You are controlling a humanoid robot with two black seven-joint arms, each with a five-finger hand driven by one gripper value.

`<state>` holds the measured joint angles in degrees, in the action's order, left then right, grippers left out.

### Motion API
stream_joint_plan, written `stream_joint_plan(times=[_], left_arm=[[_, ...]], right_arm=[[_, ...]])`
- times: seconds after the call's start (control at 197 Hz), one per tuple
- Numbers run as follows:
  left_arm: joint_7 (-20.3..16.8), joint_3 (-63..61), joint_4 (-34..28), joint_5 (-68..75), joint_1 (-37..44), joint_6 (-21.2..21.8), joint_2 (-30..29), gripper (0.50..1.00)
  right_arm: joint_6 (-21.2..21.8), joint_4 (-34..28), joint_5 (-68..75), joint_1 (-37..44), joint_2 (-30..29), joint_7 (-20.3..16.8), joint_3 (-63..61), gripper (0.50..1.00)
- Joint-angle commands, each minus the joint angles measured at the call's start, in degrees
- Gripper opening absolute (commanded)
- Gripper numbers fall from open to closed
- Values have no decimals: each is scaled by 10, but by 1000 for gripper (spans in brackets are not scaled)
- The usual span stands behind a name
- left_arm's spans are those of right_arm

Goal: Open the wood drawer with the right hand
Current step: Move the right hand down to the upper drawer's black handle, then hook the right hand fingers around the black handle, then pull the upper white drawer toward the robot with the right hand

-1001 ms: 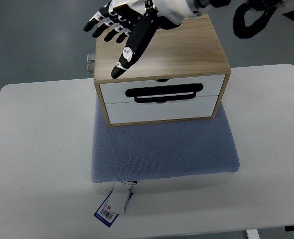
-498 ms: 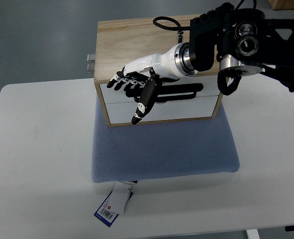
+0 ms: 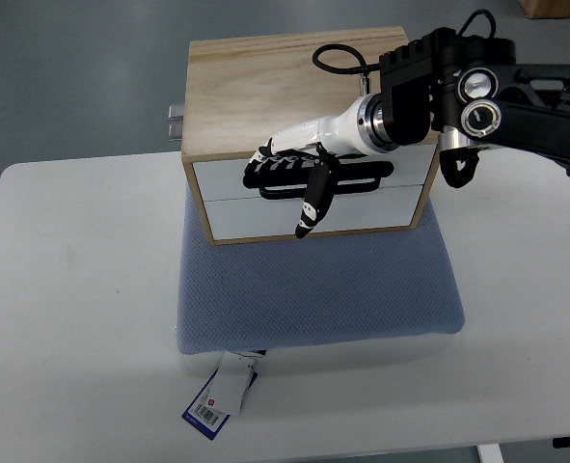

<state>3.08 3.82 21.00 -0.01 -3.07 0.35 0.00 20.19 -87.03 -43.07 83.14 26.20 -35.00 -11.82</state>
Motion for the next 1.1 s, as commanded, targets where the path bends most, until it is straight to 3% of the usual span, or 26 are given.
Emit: stream_joint_plan(times=[0.0, 0.518, 0.727, 0.945, 1.092], left_arm=[[0, 0, 0, 0, 0, 0, 0, 1000], [0, -1, 0, 0, 1, 0, 0, 1000], [0, -1, 0, 0, 0, 1, 0, 1000], [0, 0, 0, 0, 0, 2, 0, 1000], [0, -1, -1, 0, 1, 1, 0, 1000]], right_arm=[[4, 4, -10, -10, 4, 0, 0, 938], [20, 9, -33, -52, 23, 0, 0, 936], [46, 8, -23, -55, 30, 0, -5, 938], [111, -10, 14, -54, 39, 0, -27, 938], [125, -28, 34, -55, 46, 0, -30, 940]])
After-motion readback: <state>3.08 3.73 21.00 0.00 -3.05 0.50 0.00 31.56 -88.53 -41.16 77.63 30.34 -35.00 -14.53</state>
